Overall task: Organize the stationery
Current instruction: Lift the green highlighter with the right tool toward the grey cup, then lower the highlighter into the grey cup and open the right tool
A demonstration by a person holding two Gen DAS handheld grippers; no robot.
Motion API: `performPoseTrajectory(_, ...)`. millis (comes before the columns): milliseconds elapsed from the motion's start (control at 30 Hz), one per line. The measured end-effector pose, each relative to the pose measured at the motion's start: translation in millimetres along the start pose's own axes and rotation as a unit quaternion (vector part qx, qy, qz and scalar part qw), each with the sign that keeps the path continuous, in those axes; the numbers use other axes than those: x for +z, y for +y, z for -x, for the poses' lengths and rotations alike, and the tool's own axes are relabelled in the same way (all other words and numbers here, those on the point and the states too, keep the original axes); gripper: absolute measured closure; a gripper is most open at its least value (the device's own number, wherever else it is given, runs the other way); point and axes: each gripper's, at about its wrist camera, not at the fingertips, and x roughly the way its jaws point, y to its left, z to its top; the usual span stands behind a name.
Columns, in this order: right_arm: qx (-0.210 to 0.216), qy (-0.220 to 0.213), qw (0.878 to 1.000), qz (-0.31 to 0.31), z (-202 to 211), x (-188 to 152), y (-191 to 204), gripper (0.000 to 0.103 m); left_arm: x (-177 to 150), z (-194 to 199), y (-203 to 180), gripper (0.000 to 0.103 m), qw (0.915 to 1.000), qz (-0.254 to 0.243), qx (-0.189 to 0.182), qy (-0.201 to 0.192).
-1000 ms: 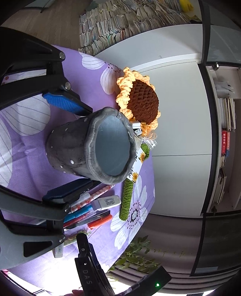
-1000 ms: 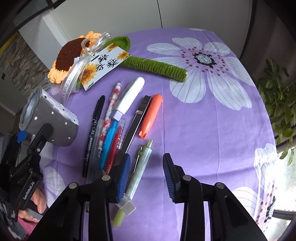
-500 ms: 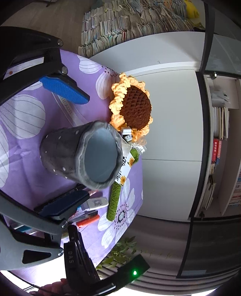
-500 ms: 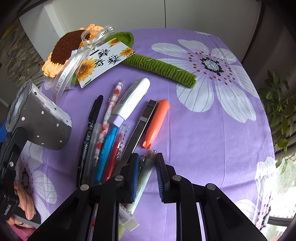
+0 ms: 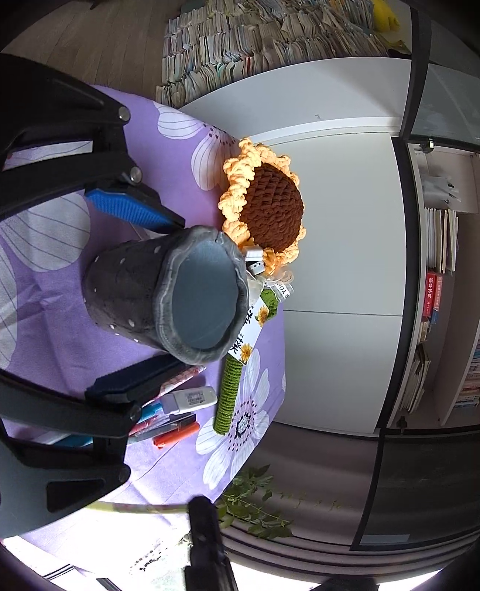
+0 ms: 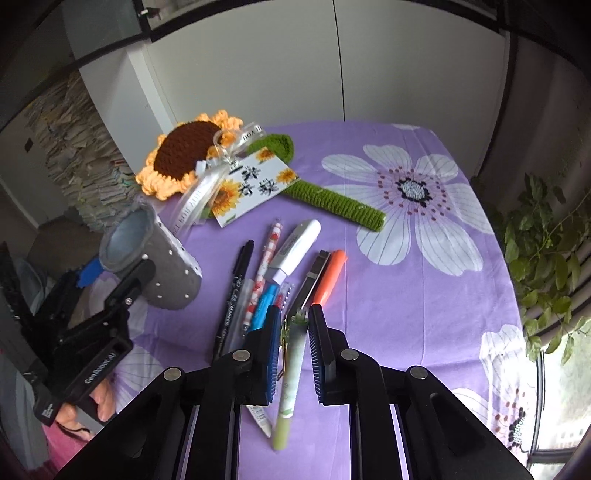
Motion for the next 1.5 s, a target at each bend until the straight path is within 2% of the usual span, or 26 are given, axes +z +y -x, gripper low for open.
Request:
performPoseTrajectory(133,0.005,-0.041,0.999,0.011,31,5,9,0.087,-1,-1,0,0.036,1.0000,-0.004,0.003,0.001)
performPoseTrajectory(267,0.030,-0.087,0.995,0.027,58,18,26,0.088,-1,-1,0,0.036,1.0000,-0.006,0.002,0.001)
performPoseTrajectory(500,0.094,-0.168,0.979,0.062,98,56,69,0.088,-1,-2,-1,0.036,1.0000,-0.008,0.003,0.001)
performPoseTrajectory(633,0.124,-0.181,0.972,0.082,96,73,93,0.088,-1,-2,-1,0.036,1.0000,-0.009,0.002,0.001)
performPoseTrajectory(800,0.137,-0.160,0.972,0.100,65,78,110,0.088,-1,-2,-1,0.036,1.0000,-0.007,0.001,0.001)
performPoseTrajectory(933,0.124,-0.134,0.977,0.111,32,72,109,0.088,-1,-2,-1,0.036,1.0000,-0.006,0.001,0.002)
performPoseTrajectory(1100,0.131,-0.075,0.983,0.107,-6,63,100,0.088,-1,-2,-1,0.036,1.0000,-0.006,0.001,0.002)
performPoseTrajectory(1233,0.133,-0.048,0.985,0.102,-19,59,98,0.088,-2,-2,-2,0.035,1.0000,-0.008,0.002,0.002)
performPoseTrajectory(1500,0.130,-0.042,0.986,0.097,-15,53,94,0.087,-2,-7,-2,0.035,0.9998,-0.007,0.001,0.016)
